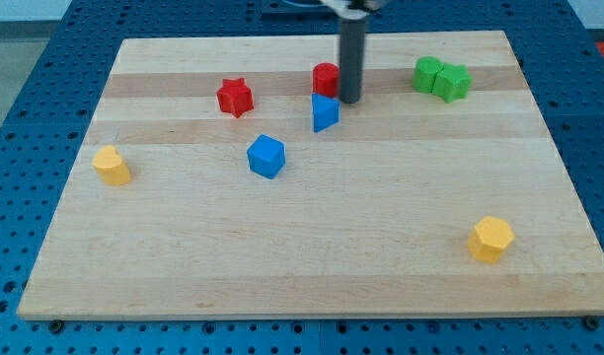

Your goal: Place blue triangle at the center of the board

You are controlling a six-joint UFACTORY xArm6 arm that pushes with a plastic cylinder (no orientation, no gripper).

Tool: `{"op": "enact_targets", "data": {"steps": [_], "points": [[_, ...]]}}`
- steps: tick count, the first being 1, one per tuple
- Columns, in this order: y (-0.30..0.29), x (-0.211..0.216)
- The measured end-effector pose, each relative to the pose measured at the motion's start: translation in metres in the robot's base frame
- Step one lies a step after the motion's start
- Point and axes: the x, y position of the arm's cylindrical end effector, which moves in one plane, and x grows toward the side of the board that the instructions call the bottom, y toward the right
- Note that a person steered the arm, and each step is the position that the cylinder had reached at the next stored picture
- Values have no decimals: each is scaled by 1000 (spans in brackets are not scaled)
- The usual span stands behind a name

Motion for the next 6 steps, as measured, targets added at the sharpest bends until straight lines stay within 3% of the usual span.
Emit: {"op": "enact_targets", "data": {"steps": [1, 3, 5, 6], "points": [[10, -18], [-87, -21], [-15, 2], [-33, 60]]}}
